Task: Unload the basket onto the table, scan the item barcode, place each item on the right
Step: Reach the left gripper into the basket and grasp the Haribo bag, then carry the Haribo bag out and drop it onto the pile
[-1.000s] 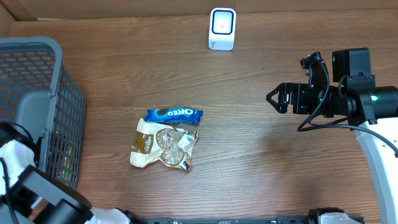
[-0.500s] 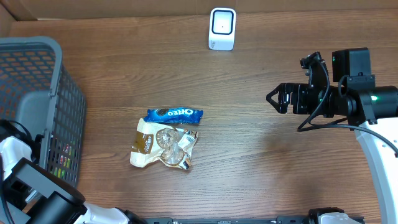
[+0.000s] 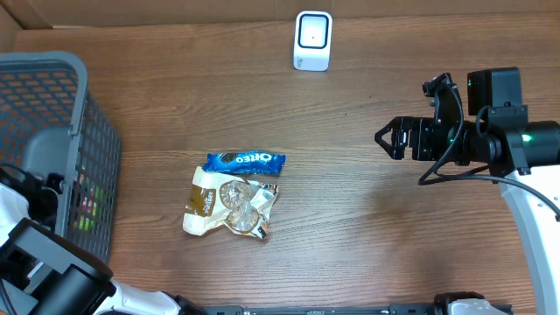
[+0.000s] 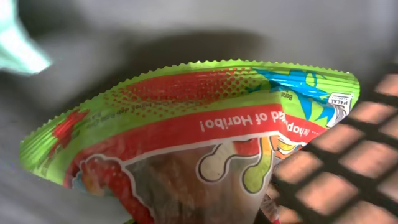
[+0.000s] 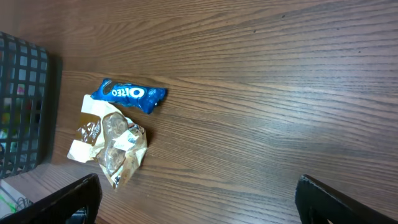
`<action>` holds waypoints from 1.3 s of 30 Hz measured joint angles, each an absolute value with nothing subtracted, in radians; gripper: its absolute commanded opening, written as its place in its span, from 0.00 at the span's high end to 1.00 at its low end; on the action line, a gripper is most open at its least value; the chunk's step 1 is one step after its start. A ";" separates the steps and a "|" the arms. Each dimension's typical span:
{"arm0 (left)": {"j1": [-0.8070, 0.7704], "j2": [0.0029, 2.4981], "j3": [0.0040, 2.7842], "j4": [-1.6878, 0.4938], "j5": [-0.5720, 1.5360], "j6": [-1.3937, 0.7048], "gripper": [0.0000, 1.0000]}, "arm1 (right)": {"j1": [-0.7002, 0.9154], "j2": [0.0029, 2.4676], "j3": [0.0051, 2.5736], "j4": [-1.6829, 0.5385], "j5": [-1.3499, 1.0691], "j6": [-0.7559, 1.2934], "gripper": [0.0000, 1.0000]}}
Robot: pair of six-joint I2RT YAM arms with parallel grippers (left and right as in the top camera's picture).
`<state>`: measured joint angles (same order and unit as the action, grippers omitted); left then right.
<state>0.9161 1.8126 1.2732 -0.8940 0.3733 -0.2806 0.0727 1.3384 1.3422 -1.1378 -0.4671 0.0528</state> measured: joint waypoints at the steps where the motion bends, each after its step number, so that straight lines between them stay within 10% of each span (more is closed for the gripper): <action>1: 0.916 1.811 1.301 -0.911 0.389 -0.276 0.96 | 0.073 1.338 1.342 -1.138 -0.467 0.053 0.00; 16: 0.832 1.451 1.662 -1.055 0.454 -0.210 0.96 | 0.073 1.338 1.343 -1.133 -0.467 0.053 0.00; 39: -0.074 1.489 1.361 -1.136 0.261 -0.158 0.96 | 0.073 1.338 1.343 -1.127 -0.467 0.053 0.00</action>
<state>-0.0738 1.4895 1.3613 -1.1358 0.2611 -0.1581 0.0727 1.3384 1.3426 -1.1271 -0.4671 0.0528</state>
